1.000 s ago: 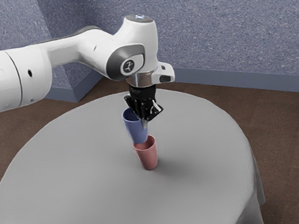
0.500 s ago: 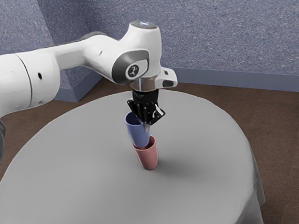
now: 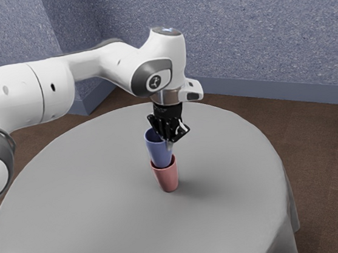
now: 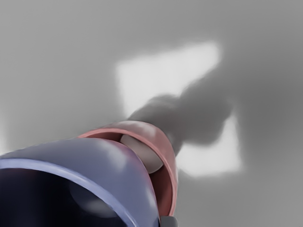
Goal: Place the left cup onto the right cup
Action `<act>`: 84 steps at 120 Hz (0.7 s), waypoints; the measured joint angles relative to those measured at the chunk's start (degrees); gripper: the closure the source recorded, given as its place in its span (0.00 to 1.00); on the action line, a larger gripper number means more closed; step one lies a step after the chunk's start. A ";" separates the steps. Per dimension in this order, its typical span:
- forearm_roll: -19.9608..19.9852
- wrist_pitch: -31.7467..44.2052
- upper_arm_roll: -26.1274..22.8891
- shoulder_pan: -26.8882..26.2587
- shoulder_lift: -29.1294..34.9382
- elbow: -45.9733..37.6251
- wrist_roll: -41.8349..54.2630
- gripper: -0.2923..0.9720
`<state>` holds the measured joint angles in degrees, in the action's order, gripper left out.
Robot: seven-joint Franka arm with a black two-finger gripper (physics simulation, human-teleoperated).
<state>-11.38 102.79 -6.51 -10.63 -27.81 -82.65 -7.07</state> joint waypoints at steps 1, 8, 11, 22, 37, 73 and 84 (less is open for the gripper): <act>0.02 0.00 0.00 0.00 0.00 0.00 0.00 0.84; 0.20 0.01 0.04 0.00 -0.02 0.00 0.01 0.80; 0.29 0.01 0.08 0.01 -0.02 0.00 0.01 0.77; 0.69 0.00 0.23 0.06 -0.03 0.01 0.01 0.69; 1.10 0.01 0.35 0.08 -0.03 0.01 0.00 0.58; 1.38 -0.17 0.30 0.02 0.27 0.00 -0.02 0.46; 1.42 -0.35 0.21 -0.09 0.73 -0.05 -0.04 0.44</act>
<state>-9.96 102.44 -6.30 -10.72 -27.07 -82.70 -7.11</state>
